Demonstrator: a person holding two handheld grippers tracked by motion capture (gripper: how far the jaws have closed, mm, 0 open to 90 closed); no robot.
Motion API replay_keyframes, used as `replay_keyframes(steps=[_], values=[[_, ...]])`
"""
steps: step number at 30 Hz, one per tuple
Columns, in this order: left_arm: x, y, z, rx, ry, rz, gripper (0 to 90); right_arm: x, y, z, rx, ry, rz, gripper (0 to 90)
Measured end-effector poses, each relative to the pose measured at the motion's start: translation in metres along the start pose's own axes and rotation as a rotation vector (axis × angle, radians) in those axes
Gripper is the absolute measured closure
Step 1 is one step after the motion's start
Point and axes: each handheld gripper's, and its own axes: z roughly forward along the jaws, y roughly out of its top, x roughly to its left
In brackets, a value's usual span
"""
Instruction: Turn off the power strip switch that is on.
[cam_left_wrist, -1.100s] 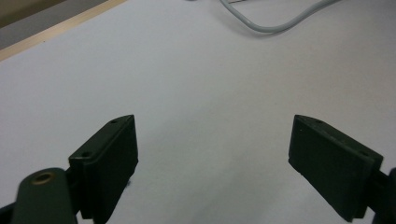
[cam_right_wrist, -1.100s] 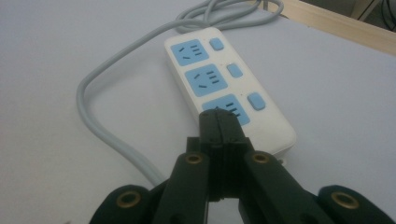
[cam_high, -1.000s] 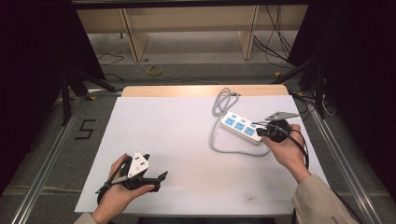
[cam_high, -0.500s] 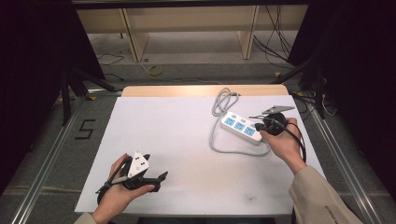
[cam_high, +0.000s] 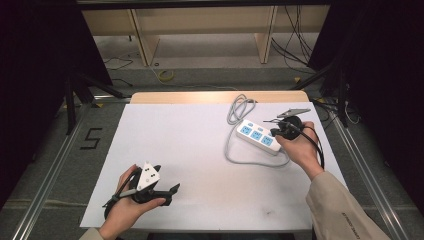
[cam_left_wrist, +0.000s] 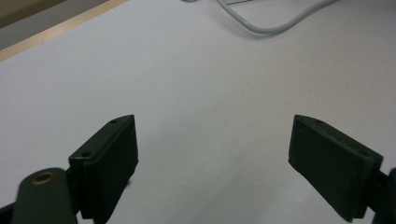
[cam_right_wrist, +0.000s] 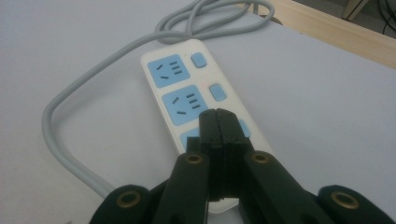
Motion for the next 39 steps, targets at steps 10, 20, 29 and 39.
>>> replay_keyframes(steps=[10, 20, 29, 39], values=[[0.000, 0.000, 0.000, -0.001, -0.001, -0.002, 15.5, -0.002, 0.006, 0.008, 0.013, -0.004, 0.000, 90.0], [0.000, 0.000, 0.000, -0.001, -0.003, 0.000, 15.4, -0.003, 0.012, 0.015, 0.028, -0.006, 0.006, 90.0], [-0.001, 0.000, 0.000, -0.001, -0.002, 0.000, 15.4, -0.006, 0.016, 0.021, 0.038, -0.009, 0.001, 90.0], [0.000, 0.000, 0.000, -0.001, -0.004, 0.002, 15.5, -0.007, 0.019, 0.028, 0.053, -0.007, 0.003, 90.0]])
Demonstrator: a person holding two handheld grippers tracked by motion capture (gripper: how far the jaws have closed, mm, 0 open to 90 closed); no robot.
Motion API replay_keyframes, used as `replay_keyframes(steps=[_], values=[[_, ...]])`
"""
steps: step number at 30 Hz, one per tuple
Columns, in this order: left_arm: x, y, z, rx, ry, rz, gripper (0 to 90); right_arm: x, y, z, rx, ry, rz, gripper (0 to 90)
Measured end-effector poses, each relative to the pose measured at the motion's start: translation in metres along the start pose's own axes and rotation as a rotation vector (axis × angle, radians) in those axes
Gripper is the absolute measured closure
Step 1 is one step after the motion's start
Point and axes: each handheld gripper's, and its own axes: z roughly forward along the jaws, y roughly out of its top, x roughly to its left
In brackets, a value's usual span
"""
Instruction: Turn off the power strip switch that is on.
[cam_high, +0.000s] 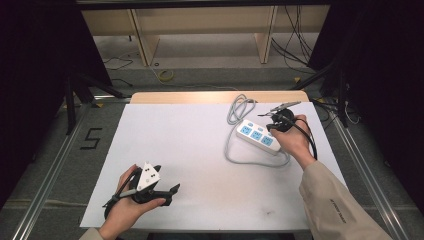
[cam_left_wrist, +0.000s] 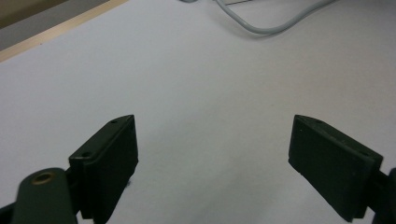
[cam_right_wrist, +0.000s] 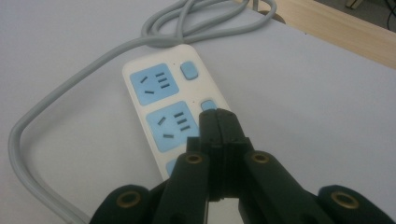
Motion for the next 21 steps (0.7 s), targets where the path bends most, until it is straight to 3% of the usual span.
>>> replay_keyframes(steps=[21], values=[[-0.0005, 0.0001, 0.0001, -0.003, -0.001, 0.001, 15.5, -0.0024, 0.0099, 0.0100, 0.017, -0.002, 0.006, 90.0]])
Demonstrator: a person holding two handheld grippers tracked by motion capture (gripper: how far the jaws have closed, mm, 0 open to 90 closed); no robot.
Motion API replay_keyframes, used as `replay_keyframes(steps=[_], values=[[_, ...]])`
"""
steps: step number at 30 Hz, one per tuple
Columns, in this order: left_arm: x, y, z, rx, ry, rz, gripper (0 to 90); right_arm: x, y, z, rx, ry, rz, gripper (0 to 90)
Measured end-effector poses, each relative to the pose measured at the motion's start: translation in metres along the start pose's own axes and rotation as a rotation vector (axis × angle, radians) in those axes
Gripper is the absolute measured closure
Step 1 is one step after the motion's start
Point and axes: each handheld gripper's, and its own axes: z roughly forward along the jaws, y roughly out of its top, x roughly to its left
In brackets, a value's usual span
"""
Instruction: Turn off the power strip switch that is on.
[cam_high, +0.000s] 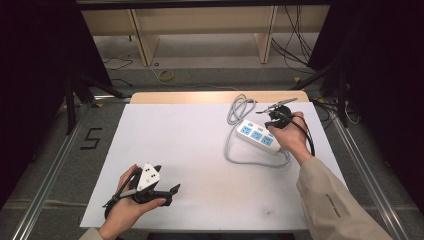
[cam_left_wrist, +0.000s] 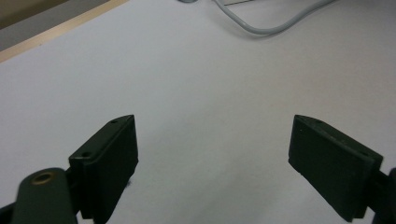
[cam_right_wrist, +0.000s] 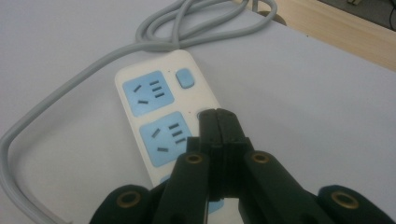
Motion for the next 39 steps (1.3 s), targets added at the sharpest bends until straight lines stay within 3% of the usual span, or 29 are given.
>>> replay_keyframes(steps=[39], values=[[0.000, 0.000, 0.001, -0.001, -0.006, 0.002, 15.5, 0.002, 0.012, 0.031, 0.053, 0.011, 0.006, 90.0]])
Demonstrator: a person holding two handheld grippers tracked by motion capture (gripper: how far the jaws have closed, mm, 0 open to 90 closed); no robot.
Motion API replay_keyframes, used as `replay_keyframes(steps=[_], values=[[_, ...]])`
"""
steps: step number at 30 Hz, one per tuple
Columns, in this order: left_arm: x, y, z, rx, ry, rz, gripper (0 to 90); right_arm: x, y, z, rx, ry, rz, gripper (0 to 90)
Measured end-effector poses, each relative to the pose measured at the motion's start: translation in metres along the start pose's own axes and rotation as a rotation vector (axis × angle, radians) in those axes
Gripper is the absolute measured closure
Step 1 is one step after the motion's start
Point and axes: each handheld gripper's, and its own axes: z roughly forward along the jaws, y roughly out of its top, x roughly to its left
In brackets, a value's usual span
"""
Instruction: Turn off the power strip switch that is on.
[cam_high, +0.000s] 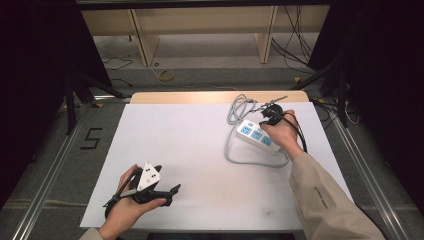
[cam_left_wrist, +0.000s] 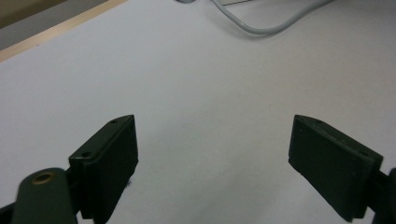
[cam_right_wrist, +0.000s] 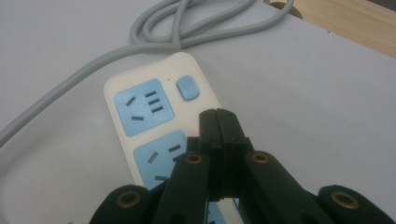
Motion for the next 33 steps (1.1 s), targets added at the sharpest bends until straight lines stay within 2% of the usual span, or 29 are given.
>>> replay_keyframes(steps=[13, 33], values=[[0.000, 0.000, 0.000, -0.001, -0.001, 0.002, 15.5, -0.003, 0.001, 0.013, 0.037, 0.003, 0.011, 90.0], [0.000, 0.000, 0.000, 0.000, -0.003, 0.006, 15.5, -0.002, 0.007, 0.019, 0.076, -0.002, -0.006, 90.0]])
